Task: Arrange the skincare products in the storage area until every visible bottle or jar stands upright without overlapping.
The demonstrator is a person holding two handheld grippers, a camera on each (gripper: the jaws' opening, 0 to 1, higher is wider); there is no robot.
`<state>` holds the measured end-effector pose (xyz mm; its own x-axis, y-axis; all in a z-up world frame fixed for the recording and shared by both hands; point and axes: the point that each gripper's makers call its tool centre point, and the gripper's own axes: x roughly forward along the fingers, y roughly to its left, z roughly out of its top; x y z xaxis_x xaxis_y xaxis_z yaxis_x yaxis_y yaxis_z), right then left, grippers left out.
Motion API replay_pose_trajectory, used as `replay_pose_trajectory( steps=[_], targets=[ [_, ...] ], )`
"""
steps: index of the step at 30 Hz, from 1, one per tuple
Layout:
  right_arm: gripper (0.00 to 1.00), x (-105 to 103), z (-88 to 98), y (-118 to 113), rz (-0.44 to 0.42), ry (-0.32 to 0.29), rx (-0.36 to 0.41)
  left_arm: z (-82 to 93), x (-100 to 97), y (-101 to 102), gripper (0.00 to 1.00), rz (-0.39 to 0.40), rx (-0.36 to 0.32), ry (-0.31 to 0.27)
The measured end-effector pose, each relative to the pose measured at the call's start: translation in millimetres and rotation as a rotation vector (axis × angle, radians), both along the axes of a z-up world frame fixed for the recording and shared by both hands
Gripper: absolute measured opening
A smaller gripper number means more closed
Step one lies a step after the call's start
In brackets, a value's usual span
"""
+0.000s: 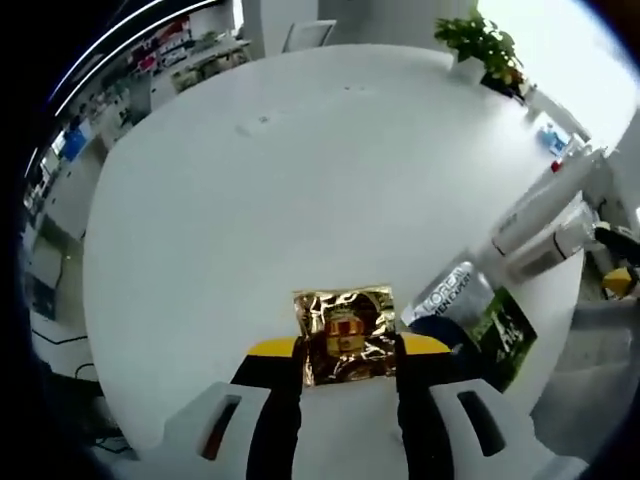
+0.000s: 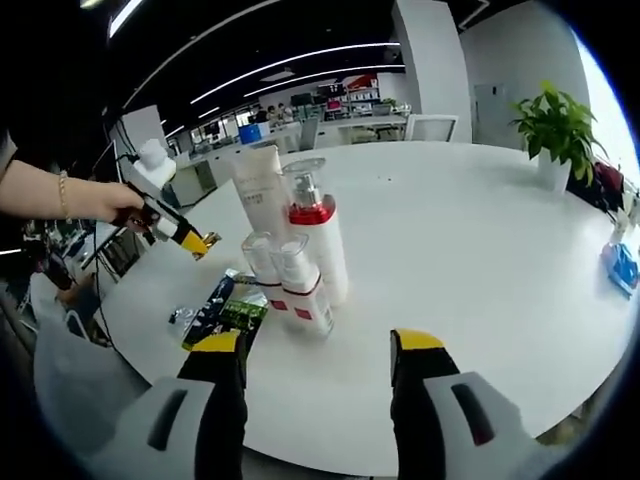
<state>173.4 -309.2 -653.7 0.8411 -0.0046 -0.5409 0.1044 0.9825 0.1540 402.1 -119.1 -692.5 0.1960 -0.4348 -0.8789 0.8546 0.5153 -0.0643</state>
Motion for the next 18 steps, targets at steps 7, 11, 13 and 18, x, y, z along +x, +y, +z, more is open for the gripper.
replay_pose_trajectory(
  steps=[7, 11, 13, 18],
  targets=[
    [0.49, 1, -1.3, 9, 0.041, 0.005, 0.02, 12.8, -24.3, 7, 0.34, 0.008, -0.05, -0.019],
    [0.33, 3, -1.4, 19, 0.082, 0.005, 0.049, 20.0, -40.4, 7, 0.34, -0.003, -0.075, -0.032],
    [0.3, 3, -2.4, 21, 0.102, 0.012, 0.019, 21.3, -46.8, 8, 0.34, -0.008, -0.083, -0.033],
    [0.29, 3, 0.6, 26, 0.124, 0.005, 0.033, 22.3, -62.7, 13, 0.34, -0.016, -0.095, -0.035]
  ],
)
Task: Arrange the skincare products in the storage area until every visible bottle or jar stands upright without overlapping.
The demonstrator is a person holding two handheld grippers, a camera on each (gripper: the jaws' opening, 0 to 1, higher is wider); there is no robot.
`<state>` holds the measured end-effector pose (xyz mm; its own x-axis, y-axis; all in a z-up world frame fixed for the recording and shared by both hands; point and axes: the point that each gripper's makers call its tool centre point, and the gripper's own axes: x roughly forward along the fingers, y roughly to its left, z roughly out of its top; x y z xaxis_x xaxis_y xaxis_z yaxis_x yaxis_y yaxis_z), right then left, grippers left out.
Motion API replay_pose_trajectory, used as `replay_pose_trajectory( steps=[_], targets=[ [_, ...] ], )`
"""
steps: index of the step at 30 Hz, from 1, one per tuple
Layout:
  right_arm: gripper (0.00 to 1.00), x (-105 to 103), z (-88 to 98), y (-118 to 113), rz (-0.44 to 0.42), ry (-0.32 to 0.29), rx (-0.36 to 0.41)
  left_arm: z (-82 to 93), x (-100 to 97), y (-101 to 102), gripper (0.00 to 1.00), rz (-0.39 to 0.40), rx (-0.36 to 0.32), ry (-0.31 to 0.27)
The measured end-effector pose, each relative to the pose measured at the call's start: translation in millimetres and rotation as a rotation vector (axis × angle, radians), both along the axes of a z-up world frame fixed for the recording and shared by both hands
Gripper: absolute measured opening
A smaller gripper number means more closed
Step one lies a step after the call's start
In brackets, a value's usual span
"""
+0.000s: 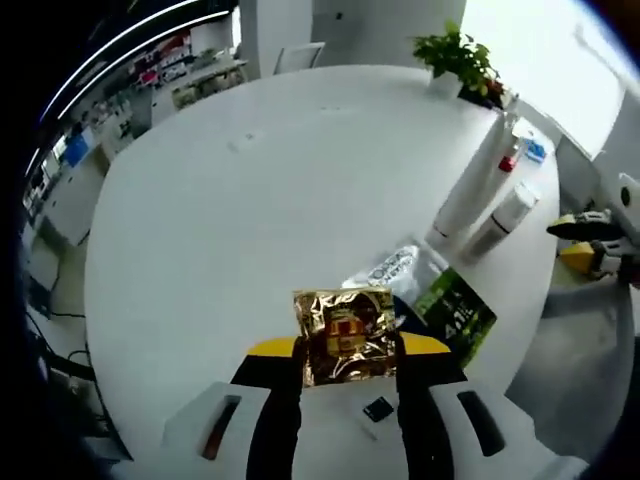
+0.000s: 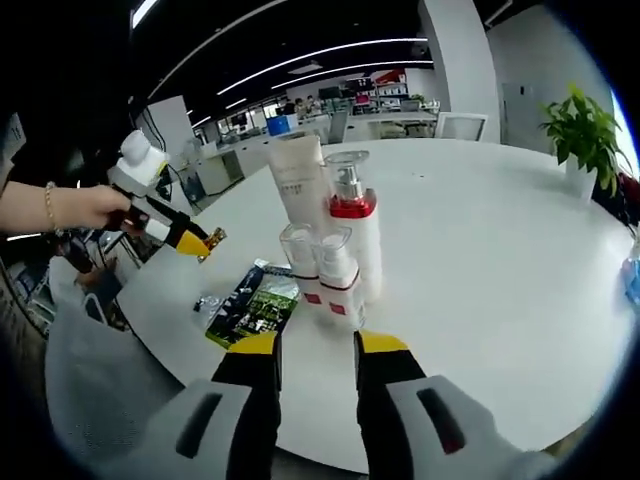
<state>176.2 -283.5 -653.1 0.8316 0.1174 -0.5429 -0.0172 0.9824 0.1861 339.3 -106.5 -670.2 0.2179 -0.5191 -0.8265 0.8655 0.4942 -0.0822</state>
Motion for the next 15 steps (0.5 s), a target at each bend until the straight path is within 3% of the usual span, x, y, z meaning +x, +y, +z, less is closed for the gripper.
replay_pose_trajectory(
  steps=[3, 8, 11, 15],
  targets=[
    [0.3, 1, 4.2, 8, 0.017, -0.01, 0.032, 4.7, -8.8, 2, 0.34, 0.004, -0.02, -0.003],
    [0.24, 13, 15.7, 41, 0.004, -0.043, 0.256, 16.5, -25.0, 3, 0.34, 0.0, -0.047, -0.042],
    [0.24, 25, 16.2, 60, 0.031, -0.042, 0.274, 16.7, -32.7, 4, 0.34, -0.002, -0.055, -0.059],
    [0.22, 43, 25.5, 88, 0.06, -0.059, 0.373, 18.0, -49.4, 2, 0.34, -0.025, -0.065, -0.073]
  ],
)
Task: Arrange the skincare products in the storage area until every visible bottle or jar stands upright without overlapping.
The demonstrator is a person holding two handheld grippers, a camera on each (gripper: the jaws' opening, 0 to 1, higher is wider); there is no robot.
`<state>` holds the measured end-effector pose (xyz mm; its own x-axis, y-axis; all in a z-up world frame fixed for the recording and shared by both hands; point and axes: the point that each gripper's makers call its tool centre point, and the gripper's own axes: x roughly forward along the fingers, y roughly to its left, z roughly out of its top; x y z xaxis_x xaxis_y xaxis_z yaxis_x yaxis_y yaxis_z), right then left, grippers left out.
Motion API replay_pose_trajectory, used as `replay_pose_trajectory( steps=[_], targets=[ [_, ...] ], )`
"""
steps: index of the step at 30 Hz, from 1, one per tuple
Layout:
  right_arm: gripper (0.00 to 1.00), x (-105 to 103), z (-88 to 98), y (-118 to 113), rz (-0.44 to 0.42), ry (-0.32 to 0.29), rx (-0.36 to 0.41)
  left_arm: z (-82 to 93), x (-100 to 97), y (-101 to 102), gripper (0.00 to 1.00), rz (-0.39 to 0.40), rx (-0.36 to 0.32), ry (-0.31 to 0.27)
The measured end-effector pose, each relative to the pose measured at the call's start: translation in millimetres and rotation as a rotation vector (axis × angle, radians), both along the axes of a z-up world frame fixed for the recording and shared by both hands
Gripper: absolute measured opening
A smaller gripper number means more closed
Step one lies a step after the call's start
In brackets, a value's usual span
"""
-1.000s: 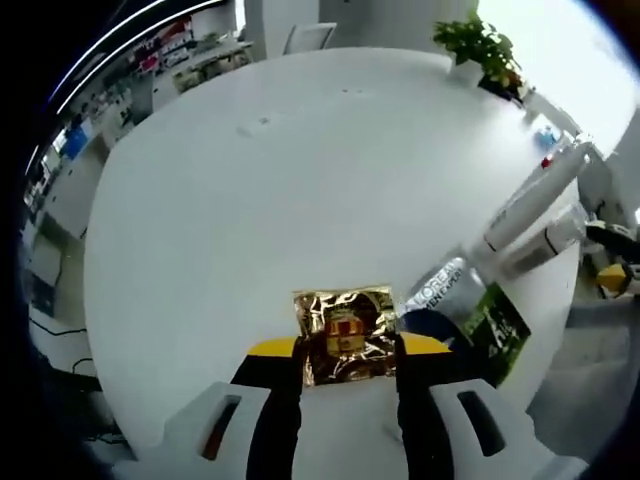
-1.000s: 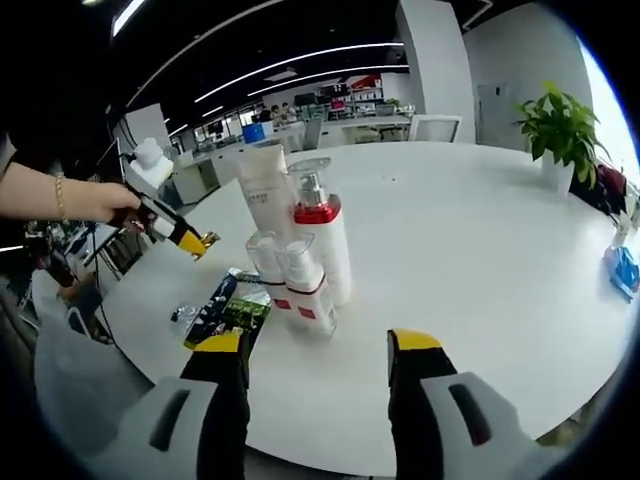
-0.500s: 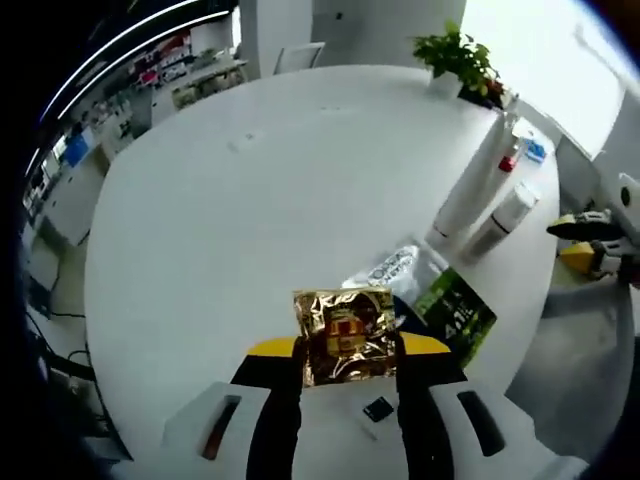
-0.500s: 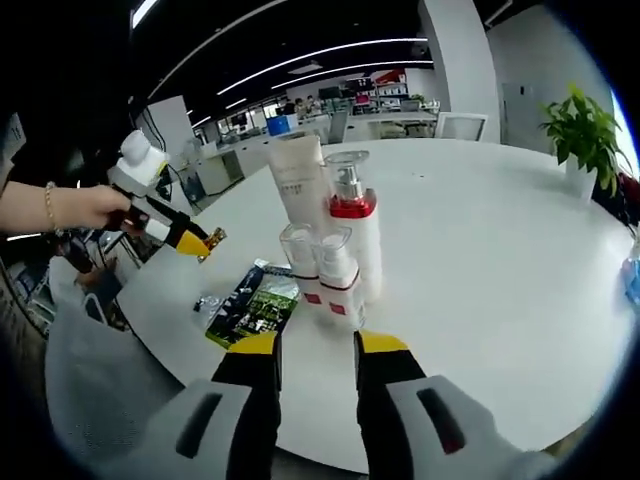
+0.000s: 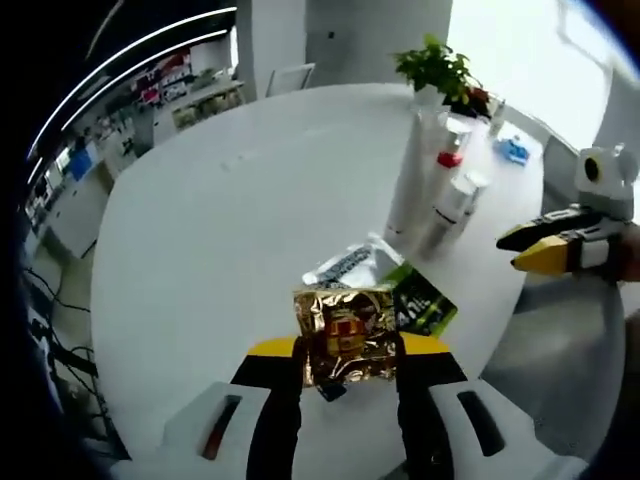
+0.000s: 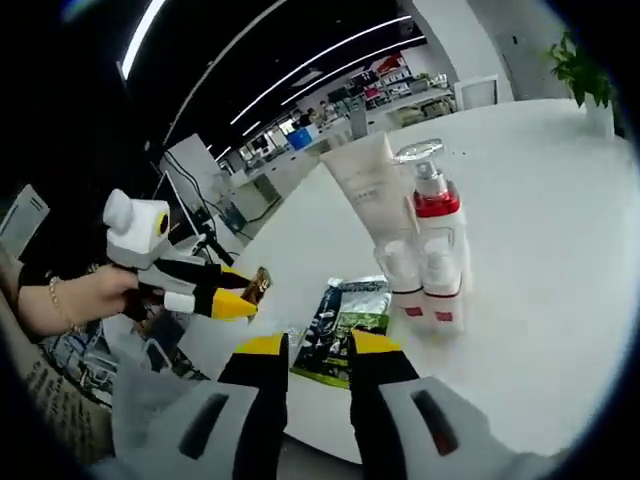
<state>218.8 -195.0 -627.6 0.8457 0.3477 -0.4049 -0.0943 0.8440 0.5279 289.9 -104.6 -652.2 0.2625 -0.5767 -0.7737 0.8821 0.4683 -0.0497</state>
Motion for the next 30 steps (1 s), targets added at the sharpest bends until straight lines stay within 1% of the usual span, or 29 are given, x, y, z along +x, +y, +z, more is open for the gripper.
replay_pose_trajectory(
  steps=[1, 2, 4, 7, 9, 10, 12, 14, 18, 21, 22, 23, 25, 28, 30],
  targets=[
    [0.22, 4, 2.4, 5, -0.001, -0.004, 0.03, 1.0, -3.4, 0, 0.34, -0.004, -0.003, -0.005],
    [0.21, 10, 5.3, 12, -0.013, 0.0, 0.094, 1.7, -5.5, -1, 0.34, -0.005, -0.006, -0.009],
    [0.19, 16, 7.2, 23, -0.013, 0.018, 0.189, 3.3, -11.3, -3, 0.34, -0.008, -0.017, -0.017],
    [0.19, 22, 4.0, 29, -0.02, 0.03, 0.212, 6.3, -19.9, -7, 0.34, -0.01, -0.04, -0.02],
    [0.22, 20, -1.7, 35, -0.014, 0.075, 0.242, 9.5, -22.6, -10, 0.34, -0.01, -0.059, -0.024],
    [0.24, 21, -1.9, 36, -0.015, 0.071, 0.263, 12.1, -24.0, -12, 0.34, -0.007, -0.069, -0.025],
    [0.23, 21, -0.8, 38, -0.027, 0.072, 0.293, 17.9, -27.0, -14, 0.34, -0.001, -0.088, -0.029],
    [0.2, 22, -0.1, 38, -0.035, 0.068, 0.301, 21.8, -29.3, -17, 0.34, 0.002, -0.107, -0.027],
    [0.17, 24, -1.4, 37, -0.05, 0.068, 0.304, 25.1, -33.8, -20, 0.34, -0.003, -0.119, -0.029],
    [0.09, 27, 1.6, 35, -0.071, 0.057, 0.323, 25.1, -36.6, -23, 0.34, -0.011, -0.119, -0.026],
    [0.01, 28, 2.6, 34, -0.08, 0.053, 0.328, 24.6, -36.5, -23, 0.34, -0.013, -0.118, -0.026],
    [0.01, 29, 3.3, 34, -0.091, 0.052, 0.347, 24.5, -36.8, -24, 0.34, -0.012, -0.118, -0.024],
    [0.01, 30, 2.9, 35, -0.091, 0.048, 0.354, 24.4, -35.3, -24, 0.34, -0.006, -0.12, -0.022],
    [0.01, 30, 5.3, 35, -0.082, 0.034, 0.355, 23.1, -33.7, -24, 0.35, -0.001, -0.127, -0.007],
    [0.01, 31, 4.9, 34, -0.082, 0.037, 0.356, 22.1, -34.4, -23, 0.36, -0.008, -0.135, 0.005]
  ],
)
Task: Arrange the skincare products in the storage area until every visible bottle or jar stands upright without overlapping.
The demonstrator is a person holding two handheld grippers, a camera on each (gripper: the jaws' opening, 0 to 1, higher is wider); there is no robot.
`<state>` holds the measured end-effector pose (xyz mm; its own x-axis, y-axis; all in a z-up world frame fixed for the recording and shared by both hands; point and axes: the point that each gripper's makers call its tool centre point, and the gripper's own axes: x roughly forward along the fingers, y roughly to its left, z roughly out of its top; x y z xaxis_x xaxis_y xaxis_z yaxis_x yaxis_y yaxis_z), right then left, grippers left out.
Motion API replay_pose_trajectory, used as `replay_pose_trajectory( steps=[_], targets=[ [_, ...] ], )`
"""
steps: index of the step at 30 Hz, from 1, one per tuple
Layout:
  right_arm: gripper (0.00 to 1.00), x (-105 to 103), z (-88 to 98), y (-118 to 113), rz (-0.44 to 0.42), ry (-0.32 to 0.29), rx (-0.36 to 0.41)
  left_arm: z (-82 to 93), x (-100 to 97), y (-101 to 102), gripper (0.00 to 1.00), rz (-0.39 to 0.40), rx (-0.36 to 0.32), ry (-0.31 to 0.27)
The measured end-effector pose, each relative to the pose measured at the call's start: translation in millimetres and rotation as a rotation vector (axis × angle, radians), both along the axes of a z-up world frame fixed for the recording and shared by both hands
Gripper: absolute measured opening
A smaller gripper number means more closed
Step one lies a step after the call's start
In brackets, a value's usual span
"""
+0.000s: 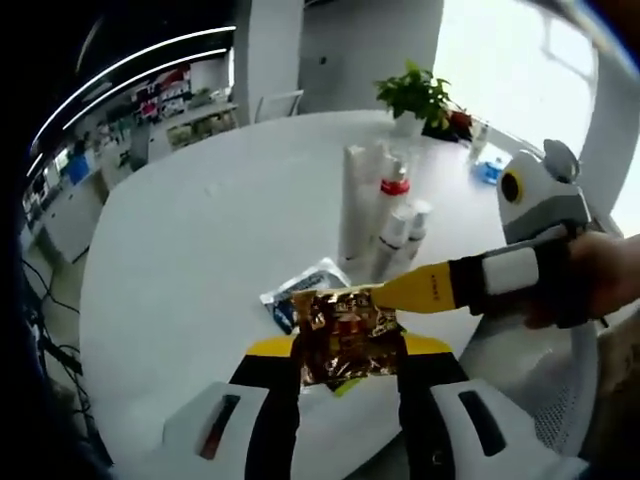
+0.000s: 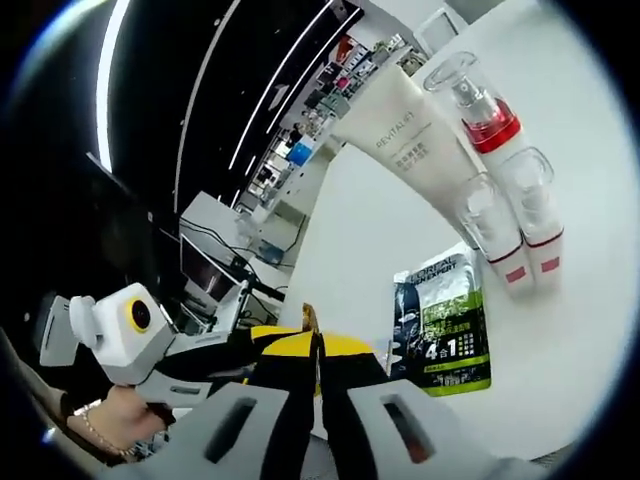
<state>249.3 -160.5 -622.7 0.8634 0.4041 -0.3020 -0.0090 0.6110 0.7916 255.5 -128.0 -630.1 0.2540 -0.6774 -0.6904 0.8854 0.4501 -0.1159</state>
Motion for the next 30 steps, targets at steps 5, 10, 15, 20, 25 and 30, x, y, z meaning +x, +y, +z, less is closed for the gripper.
replay_pose_trajectory(
  steps=[5, 10, 15, 20, 25, 30],
  targets=[
    [0.01, 2, -0.3, -4, 0.003, 0.012, 0.007, 6.3, -1.5, -5, 0.42, 0.032, -0.208, 0.156],
    [0.01, 5, 2.1, -6, 0.01, 0.017, 0.006, 0.7, 10.7, 12, 0.36, 0.101, -0.279, 0.234],
    [0.01, 13, 5.7, -1, 0.034, 0.017, 0.01, -4.2, 13.7, 26, 0.29, 0.158, -0.336, 0.327],
    [0.01, 19, 2.5, 11, 0.095, 0.022, -0.036, -3.1, 18.8, 31, 0.09, 0.196, -0.404, 0.389],
    [0.01, 32, -1.3, 18, 0.113, 0.025, -0.082, -9.0, 20.9, 40, 0.0, 0.234, -0.391, 0.425],
    [0.01, 47, -9.2, 28, 0.181, -0.005, -0.245, -17.8, 28.3, 50, 0.0, 0.352, -0.386, 0.5]
  ],
)
